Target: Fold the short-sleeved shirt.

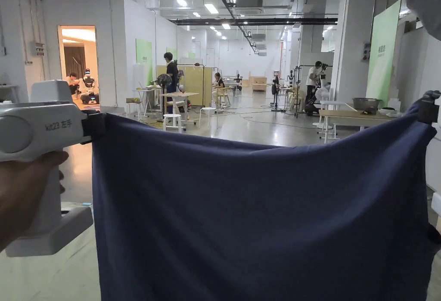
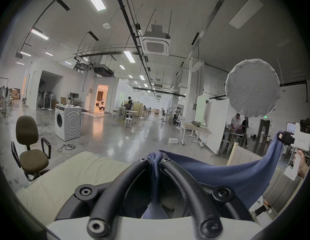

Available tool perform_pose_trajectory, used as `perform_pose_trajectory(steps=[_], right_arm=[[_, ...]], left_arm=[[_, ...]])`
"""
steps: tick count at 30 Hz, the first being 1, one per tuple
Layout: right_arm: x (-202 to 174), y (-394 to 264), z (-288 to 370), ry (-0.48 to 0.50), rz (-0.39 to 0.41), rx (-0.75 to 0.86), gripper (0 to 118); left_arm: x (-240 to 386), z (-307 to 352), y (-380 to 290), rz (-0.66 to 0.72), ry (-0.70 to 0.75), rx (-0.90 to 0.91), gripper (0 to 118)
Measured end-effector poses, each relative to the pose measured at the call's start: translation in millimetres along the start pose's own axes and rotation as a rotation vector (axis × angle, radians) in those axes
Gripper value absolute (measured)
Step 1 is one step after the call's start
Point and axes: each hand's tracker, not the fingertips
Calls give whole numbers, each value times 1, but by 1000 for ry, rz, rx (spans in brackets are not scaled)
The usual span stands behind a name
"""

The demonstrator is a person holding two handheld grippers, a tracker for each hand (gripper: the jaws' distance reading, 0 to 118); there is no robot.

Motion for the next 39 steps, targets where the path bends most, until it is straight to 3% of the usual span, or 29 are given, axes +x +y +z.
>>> perform_pose_trajectory(steps=[4, 6, 12, 16, 21, 26, 29, 32, 35, 37, 39], right_arm=[[-8, -10, -30, -21, -64, -92, 4], [-13, -12, -40, -36, 11, -70, 4], [-30, -25, -60, -57, 56, -91, 4], [-32, -46, -74, -47, -31, -145, 4], [-36, -115, -72, 10, -35, -264, 4], [-27, -217, -21, 116, -188, -370, 4], [-19, -270, 34, 110, -208, -426, 4], [-4, -330, 102, 116, -194, -470, 4], [11, -373, 166, 57, -206, -566, 4], [14, -396, 218, -2, -323, -610, 4], [18, -415, 255, -61, -369, -659, 4]], left_arm=[[-5, -36, -10, -13, 47, -40, 7], [-2, -43, -15, -79, 60, -44, 7], [-10, -69, -31, -44, 43, -54, 7], [-10, -86, -50, -42, 57, -76, 7], [-17, -95, -117, -1, 58, -187, 7], [-33, -76, -217, 34, 39, -348, 7], [-47, -36, -265, 158, -22, -373, 7], [-72, 18, -316, 173, -86, -434, 7], [-71, 87, -354, 171, -90, -510, 7], [-85, 122, -390, 198, -96, -530, 7], [-89, 150, -412, 228, -84, -581, 7]])
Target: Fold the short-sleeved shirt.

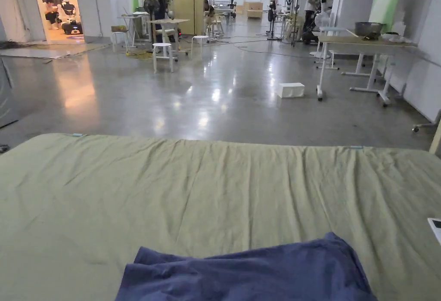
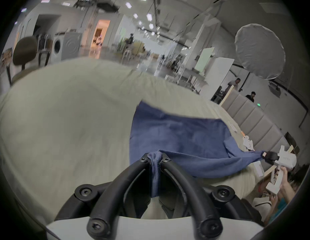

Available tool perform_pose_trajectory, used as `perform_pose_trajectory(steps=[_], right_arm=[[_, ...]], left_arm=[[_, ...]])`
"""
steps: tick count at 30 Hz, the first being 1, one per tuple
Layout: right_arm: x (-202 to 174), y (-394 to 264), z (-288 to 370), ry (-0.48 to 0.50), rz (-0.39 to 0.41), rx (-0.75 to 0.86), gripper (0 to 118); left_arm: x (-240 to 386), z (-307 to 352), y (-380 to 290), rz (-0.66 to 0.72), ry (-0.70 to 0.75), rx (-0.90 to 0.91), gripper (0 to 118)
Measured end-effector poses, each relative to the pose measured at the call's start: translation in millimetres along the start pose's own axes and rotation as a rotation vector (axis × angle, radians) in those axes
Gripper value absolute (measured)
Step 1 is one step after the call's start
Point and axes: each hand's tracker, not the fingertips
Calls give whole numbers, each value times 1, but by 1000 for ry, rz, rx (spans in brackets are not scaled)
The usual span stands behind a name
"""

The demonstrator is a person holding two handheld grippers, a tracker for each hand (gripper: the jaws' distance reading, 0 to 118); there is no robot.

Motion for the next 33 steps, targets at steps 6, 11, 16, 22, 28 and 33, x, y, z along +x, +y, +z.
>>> perform_pose_trajectory(steps=[6, 11, 16, 22, 28, 33], right_arm=[[26, -70, 34, -65, -28, -114, 4], [35, -89, 27, -79, -11, -160, 4], [42, -87, 22, -67, -10, -167, 4], [53, -95, 24, -70, 36, -168, 32], [52, -76, 97, 39, -55, -73, 68], [-2, -51, 166, 20, 196, 151, 75]], left_arm=[[-4, 33, -64, 11, 41, -2, 7], [-17, 27, -88, 61, 60, -89, 7], [-21, 23, -90, 84, 63, -88, 7], [-16, 22, -89, -13, 131, -119, 45], [25, 103, -61, -117, 42, 122, 97], [43, 125, -44, -303, 138, 321, 99]])
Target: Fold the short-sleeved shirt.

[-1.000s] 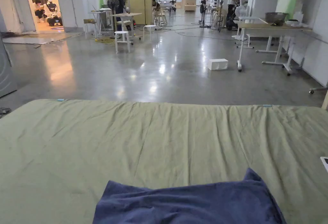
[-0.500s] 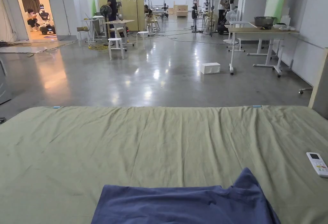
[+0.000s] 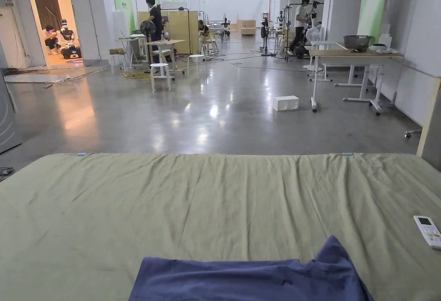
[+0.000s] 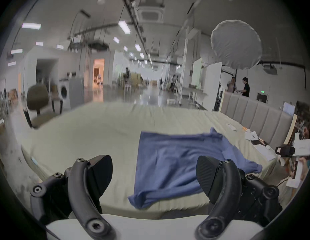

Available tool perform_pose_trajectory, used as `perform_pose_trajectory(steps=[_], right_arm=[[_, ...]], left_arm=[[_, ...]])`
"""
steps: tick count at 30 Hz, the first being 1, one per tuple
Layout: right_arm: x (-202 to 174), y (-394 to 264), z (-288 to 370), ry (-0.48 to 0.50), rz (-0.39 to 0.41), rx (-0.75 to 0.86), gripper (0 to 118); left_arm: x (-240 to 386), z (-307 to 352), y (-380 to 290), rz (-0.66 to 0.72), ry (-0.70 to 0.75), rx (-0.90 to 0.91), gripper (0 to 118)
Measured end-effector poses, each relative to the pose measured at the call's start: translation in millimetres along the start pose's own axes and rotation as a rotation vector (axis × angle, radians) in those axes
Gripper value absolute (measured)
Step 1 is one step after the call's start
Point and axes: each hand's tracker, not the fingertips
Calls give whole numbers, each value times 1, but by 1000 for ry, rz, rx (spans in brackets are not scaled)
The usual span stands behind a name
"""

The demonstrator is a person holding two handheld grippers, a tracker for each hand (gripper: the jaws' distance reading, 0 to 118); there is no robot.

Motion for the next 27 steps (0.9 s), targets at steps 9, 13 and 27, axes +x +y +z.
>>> perform_pose_trajectory(steps=[9, 13, 27], right_arm=[[-74, 56, 9, 152, 100, 187, 74], [-87, 61, 6, 204, 135, 212, 33], [-73, 53, 8, 219, 58, 151, 0]], left_arm=[[98, 74, 75, -131, 90, 123, 83], [97, 73, 77, -27, -36, 135, 26], [110, 82, 81, -134, -53, 83, 0]])
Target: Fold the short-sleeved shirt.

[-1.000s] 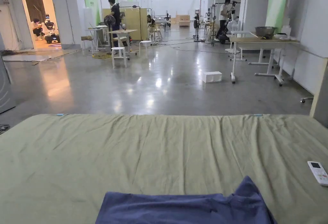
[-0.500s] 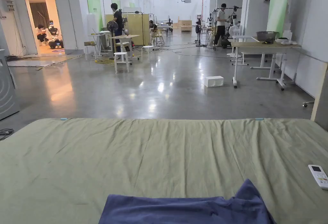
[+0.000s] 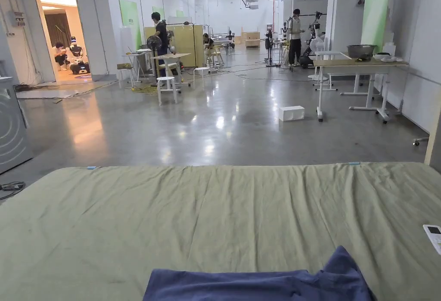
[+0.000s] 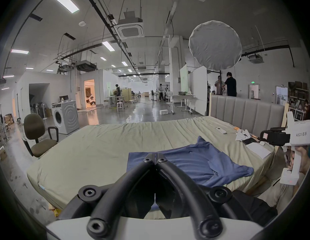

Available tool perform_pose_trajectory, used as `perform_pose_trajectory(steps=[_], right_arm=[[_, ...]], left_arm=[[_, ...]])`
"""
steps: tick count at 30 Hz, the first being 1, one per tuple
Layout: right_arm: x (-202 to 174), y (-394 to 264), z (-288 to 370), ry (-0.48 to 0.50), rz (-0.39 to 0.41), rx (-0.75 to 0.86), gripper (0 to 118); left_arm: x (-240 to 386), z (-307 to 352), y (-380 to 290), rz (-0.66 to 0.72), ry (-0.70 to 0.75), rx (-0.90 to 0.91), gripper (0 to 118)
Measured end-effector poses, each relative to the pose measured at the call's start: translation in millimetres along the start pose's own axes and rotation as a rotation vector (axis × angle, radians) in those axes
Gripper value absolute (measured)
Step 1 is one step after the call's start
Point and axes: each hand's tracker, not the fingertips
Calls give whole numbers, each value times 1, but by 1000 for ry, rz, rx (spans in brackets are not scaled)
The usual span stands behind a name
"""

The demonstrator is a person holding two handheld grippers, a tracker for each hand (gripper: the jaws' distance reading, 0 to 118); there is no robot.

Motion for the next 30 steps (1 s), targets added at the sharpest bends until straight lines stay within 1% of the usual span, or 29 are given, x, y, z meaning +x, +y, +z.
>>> perform_pose_trajectory(steps=[2, 6, 11, 13, 14, 16, 17, 18, 19, 21, 23, 24, 25, 26, 28, 30], right_arm=[[-2, 0, 2, -1, 5, 2, 0], [-8, -1, 3, -24, 44, -5, 0], [-6, -4, 2, -37, 13, -30, 0], [-5, -6, 6, -33, 10, -33, 0], [-5, -7, 7, -33, 12, -37, 0], [-1, -12, 9, -26, 8, -61, 0], [0, -16, 9, -17, -1, -71, 0], [2, -20, 7, 2, -22, -94, 0], [4, -24, 6, 3, -42, -117, 0], [4, -29, 4, 11, -66, -148, 0], [4, -32, 2, 13, -76, -162, 0], [2, -33, 1, 6, -75, -170, 0], [-1, -32, 0, 2, -71, -175, 0], [-2, -31, -1, 1, -69, -179, 0], [-3, -28, -1, -14, -70, -194, 0], [-3, -27, 1, -11, -70, -204, 0]], left_arm=[[1, 0, -1, 1, -1, 0, 0], [-2, -1, -5, 21, 3, -14, 0], [-14, -4, -15, 57, 35, -38, 0], [-23, -4, -17, -66, 170, -71, 0], [-29, -4, -18, -95, 242, -94, 0], [-47, -6, -26, -39, 206, -154, 1], [-52, -7, -30, -10, 200, -172, 7], [-60, -10, -42, 37, 200, -176, 19], [-67, -15, -54, 78, 177, -184, 22], [-75, -27, -74, 113, 120, -243, 31], [-76, -43, -103, 98, 107, -276, 56], [-79, -58, -121, 126, 54, -302, 65], [-82, -68, -131, 134, 34, -318, 65], [-85, -79, -146, 211, 14, -340, 65], [-94, -105, -174, 270, 20, -416, 65], [-100, -120, -194, 232, 66, -457, 65]])
